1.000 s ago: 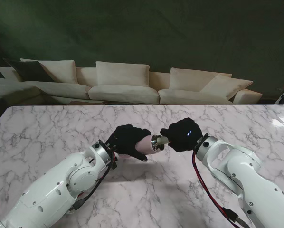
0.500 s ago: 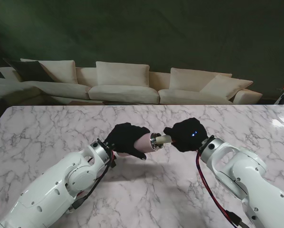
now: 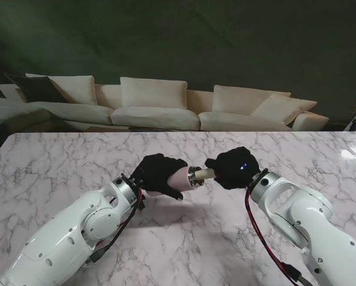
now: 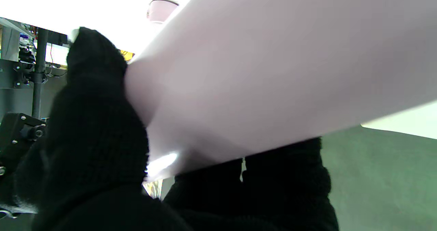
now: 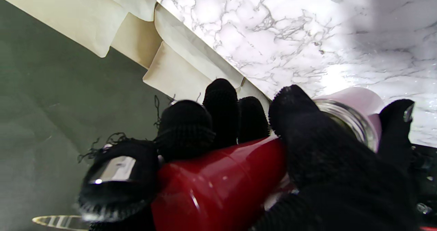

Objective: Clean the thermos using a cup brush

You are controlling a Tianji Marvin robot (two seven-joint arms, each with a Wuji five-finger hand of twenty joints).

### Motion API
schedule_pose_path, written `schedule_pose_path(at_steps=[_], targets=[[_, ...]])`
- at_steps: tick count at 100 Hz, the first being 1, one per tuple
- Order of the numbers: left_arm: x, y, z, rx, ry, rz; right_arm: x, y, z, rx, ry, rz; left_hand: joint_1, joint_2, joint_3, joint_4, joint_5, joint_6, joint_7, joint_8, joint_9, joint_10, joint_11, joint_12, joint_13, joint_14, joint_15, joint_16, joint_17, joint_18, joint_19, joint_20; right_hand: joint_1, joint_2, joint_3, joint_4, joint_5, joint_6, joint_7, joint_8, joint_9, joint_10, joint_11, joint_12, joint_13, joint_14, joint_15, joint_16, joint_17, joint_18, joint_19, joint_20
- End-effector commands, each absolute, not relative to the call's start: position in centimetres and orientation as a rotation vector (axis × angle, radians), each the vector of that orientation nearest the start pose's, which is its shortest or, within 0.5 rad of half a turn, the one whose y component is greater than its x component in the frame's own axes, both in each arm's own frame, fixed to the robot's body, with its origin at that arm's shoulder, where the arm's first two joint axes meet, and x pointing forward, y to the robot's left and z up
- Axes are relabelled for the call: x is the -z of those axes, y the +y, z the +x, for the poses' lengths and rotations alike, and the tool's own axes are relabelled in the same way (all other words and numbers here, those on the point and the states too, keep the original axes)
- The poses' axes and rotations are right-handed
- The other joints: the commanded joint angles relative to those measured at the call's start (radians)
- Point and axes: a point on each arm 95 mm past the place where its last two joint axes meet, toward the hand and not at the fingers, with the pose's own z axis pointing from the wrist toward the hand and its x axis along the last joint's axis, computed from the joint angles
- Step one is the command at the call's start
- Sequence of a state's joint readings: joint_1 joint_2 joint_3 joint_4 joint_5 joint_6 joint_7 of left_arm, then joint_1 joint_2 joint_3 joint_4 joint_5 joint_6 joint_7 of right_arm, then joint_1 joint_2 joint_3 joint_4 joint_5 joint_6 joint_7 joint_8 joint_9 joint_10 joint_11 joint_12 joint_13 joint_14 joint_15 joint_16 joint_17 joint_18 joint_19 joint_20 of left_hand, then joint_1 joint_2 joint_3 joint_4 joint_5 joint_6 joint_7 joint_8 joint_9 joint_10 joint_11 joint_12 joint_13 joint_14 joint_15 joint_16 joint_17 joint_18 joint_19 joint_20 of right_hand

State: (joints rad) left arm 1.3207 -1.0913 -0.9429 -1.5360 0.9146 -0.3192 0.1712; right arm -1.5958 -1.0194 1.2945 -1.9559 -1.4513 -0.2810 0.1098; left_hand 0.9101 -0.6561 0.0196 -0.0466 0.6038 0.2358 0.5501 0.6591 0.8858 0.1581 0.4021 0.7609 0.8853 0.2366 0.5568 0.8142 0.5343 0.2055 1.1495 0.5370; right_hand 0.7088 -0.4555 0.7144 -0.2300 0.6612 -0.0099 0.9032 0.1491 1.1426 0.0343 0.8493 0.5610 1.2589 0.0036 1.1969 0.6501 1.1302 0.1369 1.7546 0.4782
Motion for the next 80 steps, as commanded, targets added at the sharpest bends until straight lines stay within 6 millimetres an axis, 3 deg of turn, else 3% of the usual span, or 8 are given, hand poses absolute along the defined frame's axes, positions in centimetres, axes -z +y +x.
schedule_pose_path(at_steps=[1, 38, 80], targets=[[28.0, -9.6, 41.5, 1.967, 1.669, -0.784, 21.0, 3.3, 37.2, -1.345, 1.72, 0.438, 0.33, 0.42, 0.503, 0.057, 0.115, -0.191, 0.133, 0.021, 0.034, -0.1, 0.053, 0.029, 0.069, -0.112, 0.168, 0.065, 0.018, -0.073, 0.048, 0.025, 0.139, 0.11, 0.121, 0.026, 0.042, -0.027, 0.023, 0.001, 0.038, 0.028, 0.027, 0.006, 0.058, 0.016, 0.03, 0.002, 0.034, -0.075, 0.113, -0.012], [28.0, -10.4, 41.4, 1.982, 1.683, -0.78, 22.2, 4.6, 38.2, -1.344, 1.787, 0.447, 0.329, 0.42, 0.502, 0.057, 0.113, -0.191, 0.131, 0.021, 0.033, -0.101, 0.052, 0.028, 0.068, -0.112, 0.168, 0.065, 0.019, -0.073, 0.049, 0.026, 0.137, 0.11, 0.123, 0.022, 0.043, -0.03, 0.024, 0.002, 0.035, 0.024, 0.024, 0.005, 0.058, 0.011, 0.025, -0.002, 0.034, -0.069, 0.114, -0.013], [28.0, -9.9, 41.5, 1.972, 1.676, -0.782, 20.5, 3.3, 37.1, -1.358, 1.701, 0.457, 0.329, 0.421, 0.501, 0.058, 0.114, -0.191, 0.131, 0.021, 0.033, -0.099, 0.053, 0.028, 0.068, -0.111, 0.169, 0.064, 0.017, -0.074, 0.047, 0.026, 0.141, 0.109, 0.124, 0.021, 0.047, -0.023, 0.024, 0.001, 0.035, 0.03, 0.024, 0.004, 0.058, 0.019, 0.027, -0.001, 0.034, -0.069, 0.115, -0.014]])
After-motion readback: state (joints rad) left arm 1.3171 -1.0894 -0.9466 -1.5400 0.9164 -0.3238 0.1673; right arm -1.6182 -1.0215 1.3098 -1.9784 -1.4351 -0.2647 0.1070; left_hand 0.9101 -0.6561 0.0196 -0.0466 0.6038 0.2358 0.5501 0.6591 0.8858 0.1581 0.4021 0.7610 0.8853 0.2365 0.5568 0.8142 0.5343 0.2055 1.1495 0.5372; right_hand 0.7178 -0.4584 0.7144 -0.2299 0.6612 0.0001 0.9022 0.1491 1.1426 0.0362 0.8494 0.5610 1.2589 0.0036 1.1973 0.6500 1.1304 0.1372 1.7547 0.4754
